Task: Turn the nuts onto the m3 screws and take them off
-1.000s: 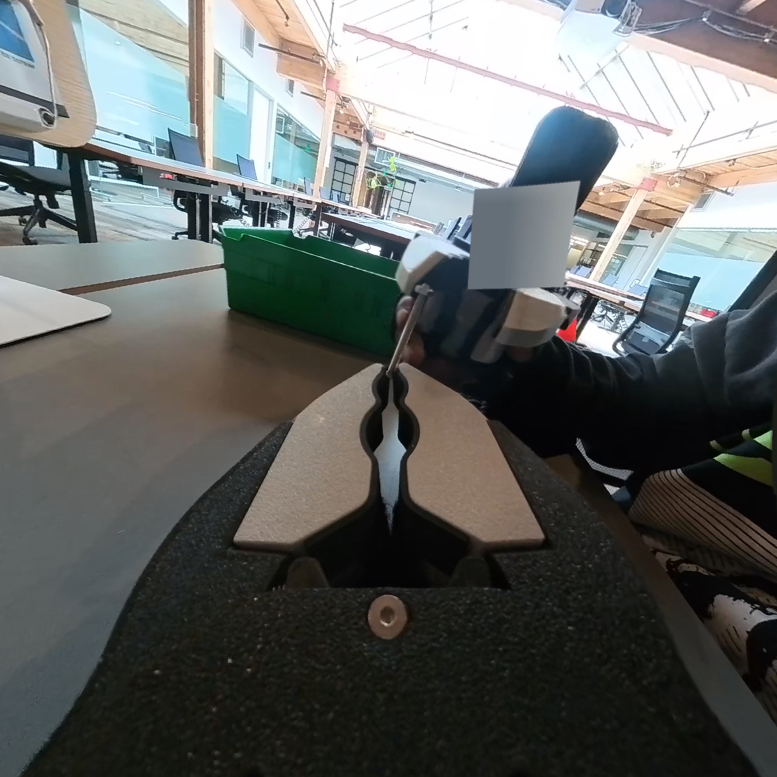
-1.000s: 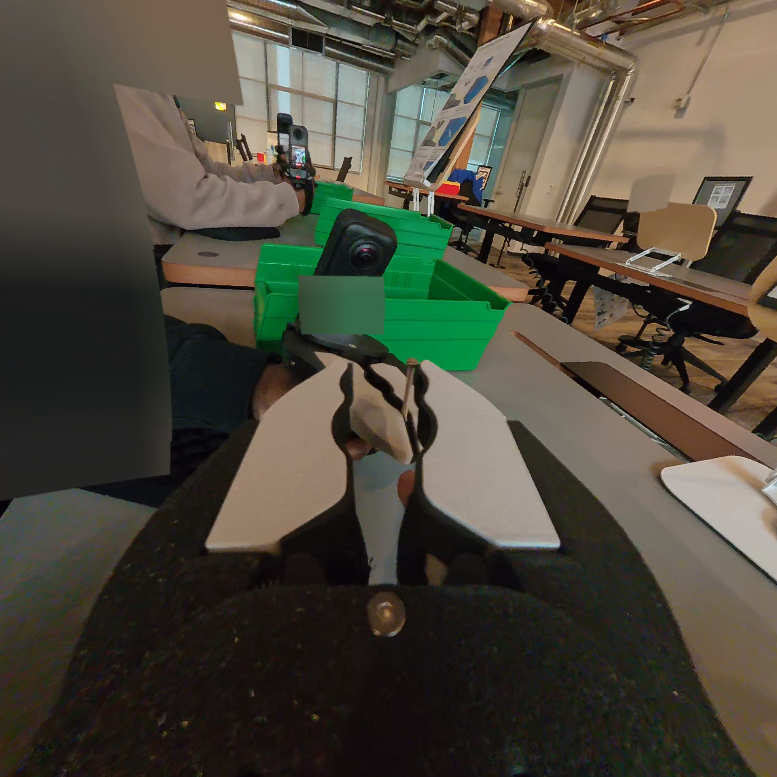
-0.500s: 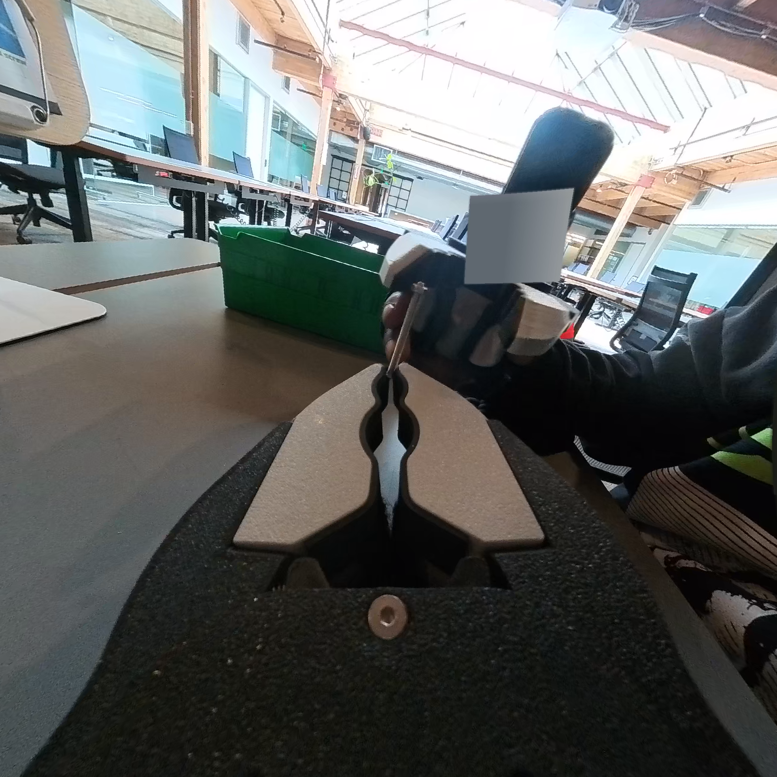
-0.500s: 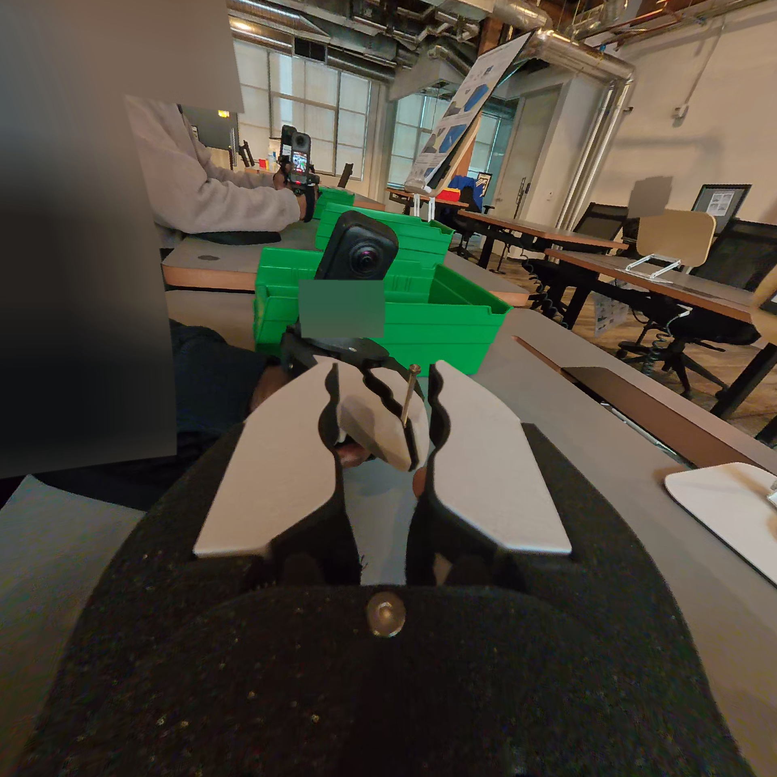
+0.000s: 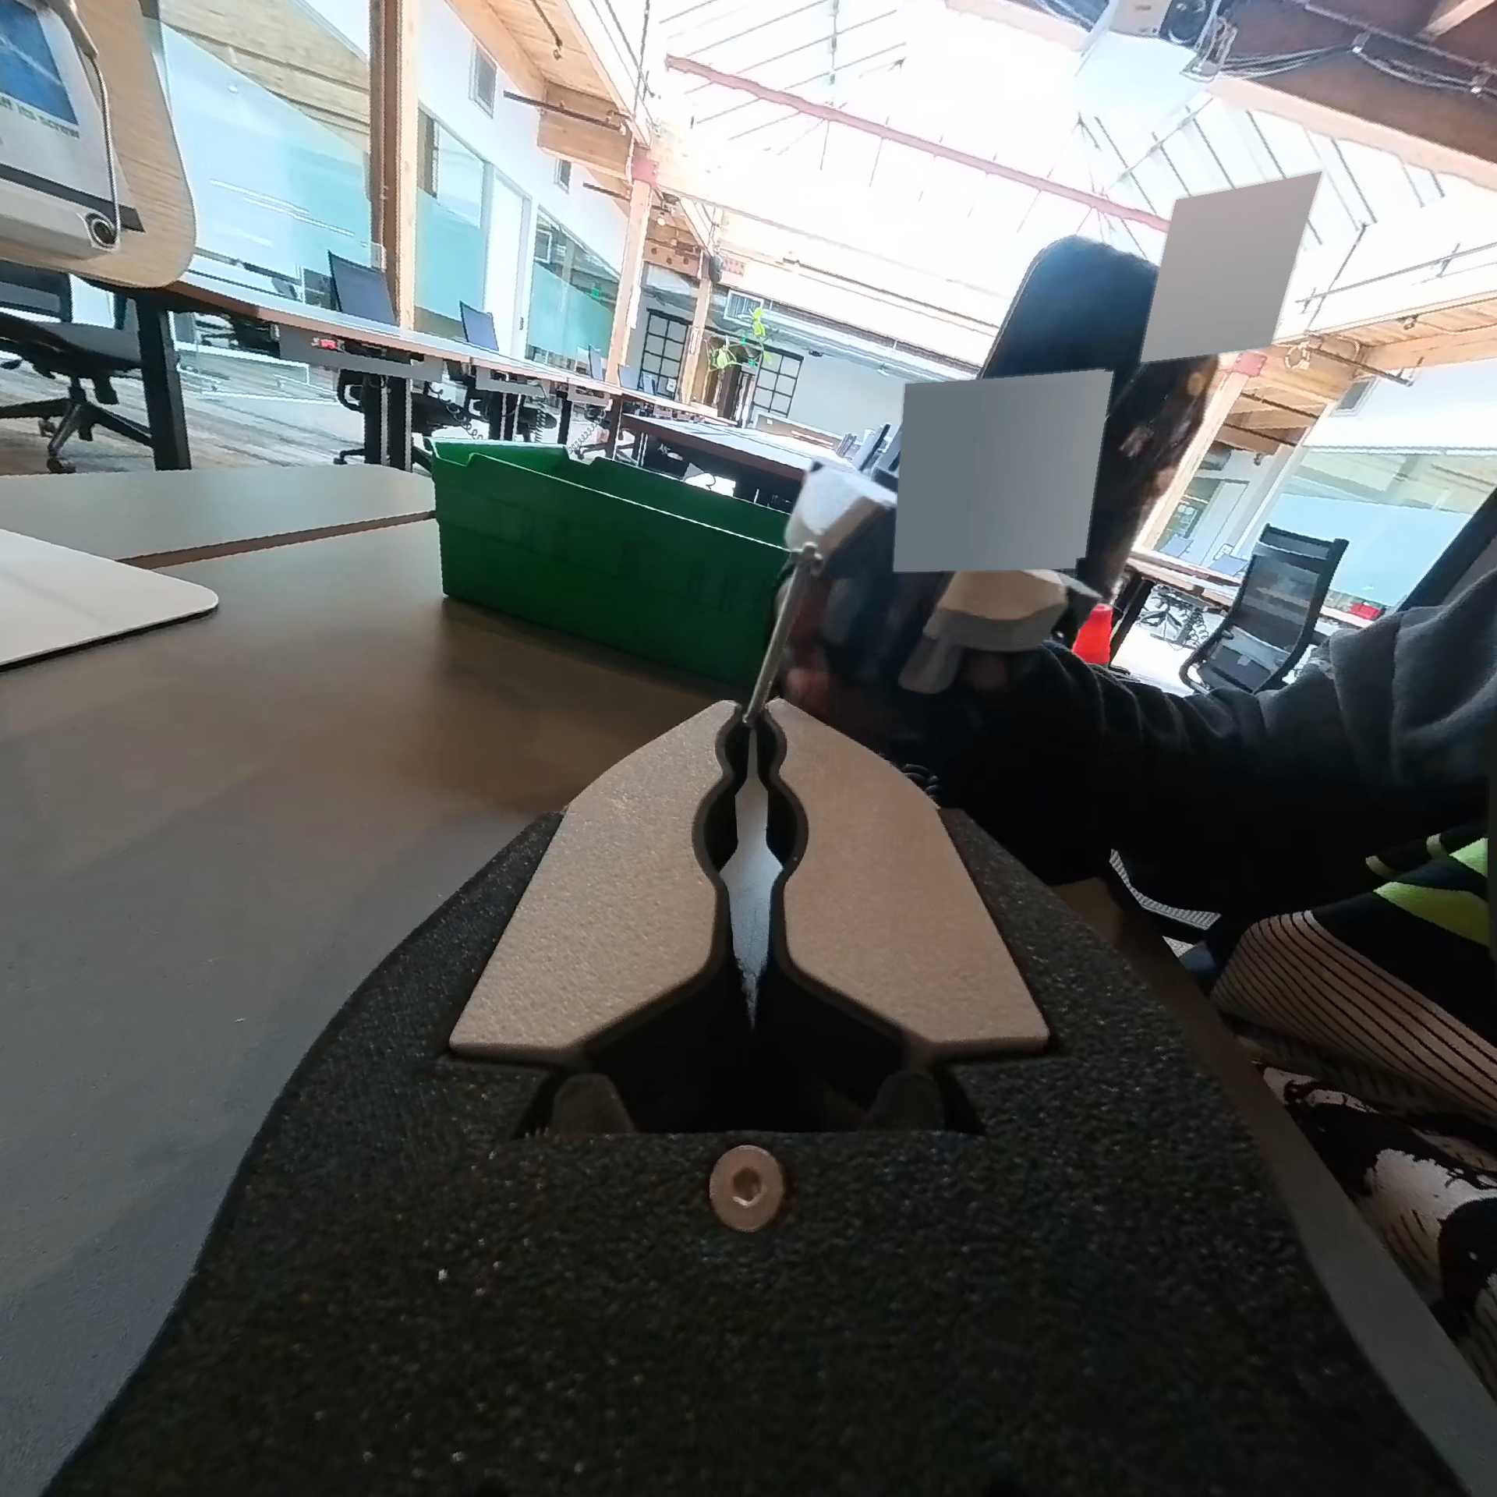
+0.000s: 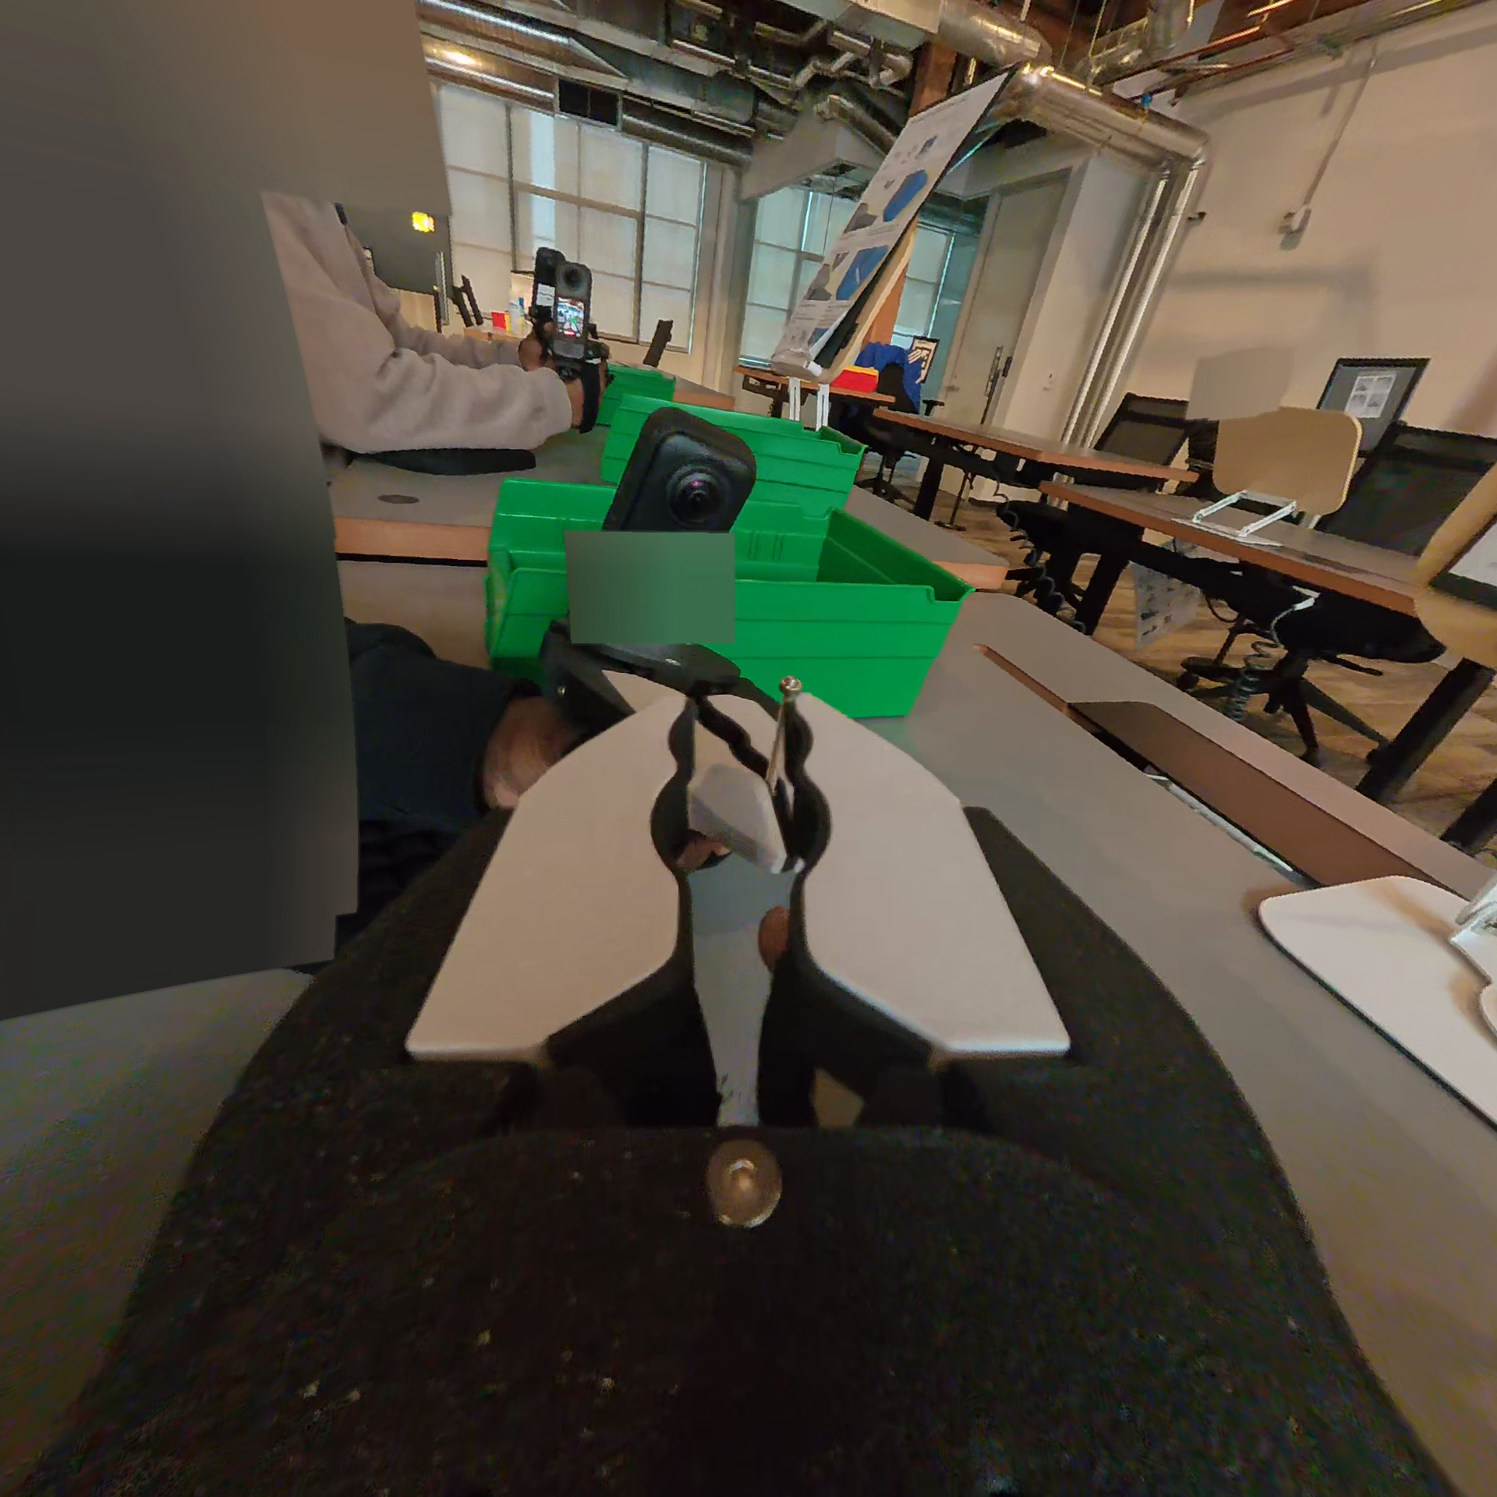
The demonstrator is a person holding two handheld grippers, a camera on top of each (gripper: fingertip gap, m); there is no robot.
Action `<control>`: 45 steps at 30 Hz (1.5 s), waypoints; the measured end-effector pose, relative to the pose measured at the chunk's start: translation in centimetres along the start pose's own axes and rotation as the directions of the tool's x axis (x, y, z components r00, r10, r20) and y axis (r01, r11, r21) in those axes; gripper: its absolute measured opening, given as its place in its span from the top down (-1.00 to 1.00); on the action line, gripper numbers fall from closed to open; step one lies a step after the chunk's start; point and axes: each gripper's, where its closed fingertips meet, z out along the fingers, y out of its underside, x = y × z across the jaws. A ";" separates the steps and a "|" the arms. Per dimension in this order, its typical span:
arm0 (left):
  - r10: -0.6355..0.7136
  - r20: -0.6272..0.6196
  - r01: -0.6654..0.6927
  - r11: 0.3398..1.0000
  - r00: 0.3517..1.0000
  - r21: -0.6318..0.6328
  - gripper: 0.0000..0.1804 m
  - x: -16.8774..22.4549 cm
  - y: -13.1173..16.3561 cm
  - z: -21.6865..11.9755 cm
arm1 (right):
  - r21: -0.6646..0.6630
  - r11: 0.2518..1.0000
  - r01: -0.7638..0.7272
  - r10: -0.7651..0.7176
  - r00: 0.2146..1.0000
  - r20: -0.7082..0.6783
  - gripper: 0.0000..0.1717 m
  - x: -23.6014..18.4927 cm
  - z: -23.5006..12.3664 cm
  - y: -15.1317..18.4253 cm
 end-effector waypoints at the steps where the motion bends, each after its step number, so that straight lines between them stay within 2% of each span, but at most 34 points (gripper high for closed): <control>1: 0.002 -0.002 -0.002 1.000 1.000 -0.002 0.99 0.0 0.0 0.0 | -0.002 1.000 0.008 -0.008 1.000 -0.001 0.70 0.0 0.1 0.1; 5: 0.004 -0.008 -0.004 1.000 1.000 -0.009 0.99 0.1 0.1 0.1 | -0.002 1.000 0.023 -0.023 1.000 0.004 0.54 -0.2 0.7 0.3; 11: 0.003 -0.009 -0.003 1.000 1.000 -0.011 0.99 0.1 0.1 0.1 | -0.003 0.999 0.034 -0.034 0.999 0.027 0.49 -0.7 1.2 0.3; 13: 0.000 -0.003 0.000 1.000 1.000 -0.006 0.99 0.0 0.1 0.1 | -0.004 0.999 0.041 -0.041 0.999 0.018 0.53 -0.6 1.0 0.2; 19: -0.005 0.004 0.005 1.000 1.000 0.004 0.99 -0.1 0.0 0.0 | 0.021 1.000 0.015 -0.015 1.000 0.011 0.89 -0.4 -0.2 -0.4; 20: -0.004 0.003 0.004 1.000 1.000 0.002 0.99 -0.1 0.0 0.0 | 0.022 1.000 0.016 -0.016 1.000 0.003 0.89 -0.2 -0.3 -0.4; 23: -0.004 0.000 0.004 1.000 1.000 0.003 0.99 -0.1 0.0 0.0 | 0.024 1.000 0.015 -0.015 1.000 -0.015 0.85 0.2 -0.2 -0.3; 29: 0.004 -0.010 -0.004 1.000 1.000 -0.012 0.99 0.1 0.2 0.1 | 0.015 0.999 0.032 -0.032 0.999 -0.018 0.55 0.1 0.7 0.2; 34: 0.004 -0.011 -0.004 1.000 1.000 -0.016 0.99 0.1 0.2 0.1 | 0.019 0.999 0.043 -0.043 0.999 -0.001 0.54 -0.4 1.1 0.1; 38: -0.005 0.003 0.005 1.000 1.000 -0.003 0.99 -0.1 0.1 0.0 | 0.013 0.999 0.050 -0.050 0.999 -0.012 0.62 -0.2 0.9 0.1; 41: -0.013 0.010 0.013 1.000 1.000 0.009 0.99 -0.3 -0.1 -0.1 | 0.020 0.999 0.031 -0.030 0.999 -0.020 0.90 0.0 0.2 -0.2; 45: -0.010 0.008 0.010 1.000 1.000 0.005 0.99 -0.2 -0.1 -0.1 | 0.049 0.999 0.008 -0.006 0.999 -0.035 0.92 0.5 -0.4 -0.6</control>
